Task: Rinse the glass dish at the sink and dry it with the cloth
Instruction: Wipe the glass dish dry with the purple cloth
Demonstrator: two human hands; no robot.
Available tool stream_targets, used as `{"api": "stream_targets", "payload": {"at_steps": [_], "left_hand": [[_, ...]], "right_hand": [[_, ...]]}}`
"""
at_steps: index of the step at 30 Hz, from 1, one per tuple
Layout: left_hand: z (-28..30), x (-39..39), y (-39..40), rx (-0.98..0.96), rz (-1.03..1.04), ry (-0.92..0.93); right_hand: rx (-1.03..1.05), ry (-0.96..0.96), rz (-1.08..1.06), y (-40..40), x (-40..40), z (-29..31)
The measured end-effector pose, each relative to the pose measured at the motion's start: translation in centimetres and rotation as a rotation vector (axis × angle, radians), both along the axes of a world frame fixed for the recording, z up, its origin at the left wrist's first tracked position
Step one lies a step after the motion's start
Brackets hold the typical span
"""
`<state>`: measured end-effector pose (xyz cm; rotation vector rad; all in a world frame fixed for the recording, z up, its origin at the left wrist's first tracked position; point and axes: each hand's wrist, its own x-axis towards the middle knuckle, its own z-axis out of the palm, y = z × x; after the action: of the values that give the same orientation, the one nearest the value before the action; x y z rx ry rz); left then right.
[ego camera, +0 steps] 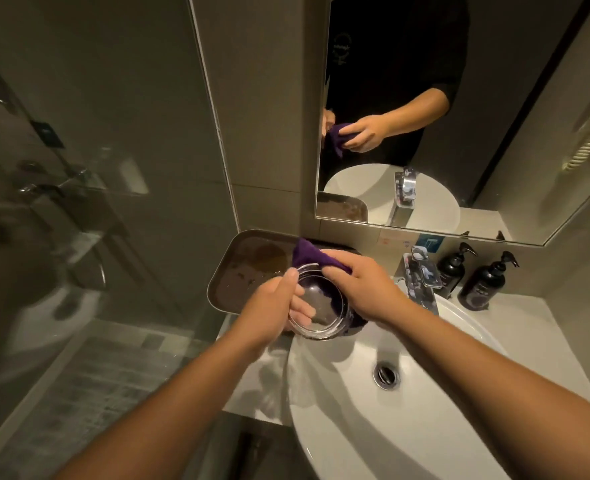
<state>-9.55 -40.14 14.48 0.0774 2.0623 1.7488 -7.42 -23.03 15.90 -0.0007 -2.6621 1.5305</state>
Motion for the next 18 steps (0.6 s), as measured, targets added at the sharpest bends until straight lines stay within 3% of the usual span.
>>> {"api": "stream_targets", "payload": {"at_steps": [3,7,18], "left_hand": [[1.4,-0.9,0.2,-0.140,-0.104,0.076],[1.6,-0.6,1.2,-0.247,0.026,0.232],[-2.4,1.9,4.0,-0.037,0.561,0.056]], "right_hand": [[0.174,-0.036,0.193,0.8,-0.9,2.7],[0.156,0.022,0.140,0.6,-1.3,3.1],[-0.493,0.082,-0.625,-6.3,2.3,-4.1]]}}
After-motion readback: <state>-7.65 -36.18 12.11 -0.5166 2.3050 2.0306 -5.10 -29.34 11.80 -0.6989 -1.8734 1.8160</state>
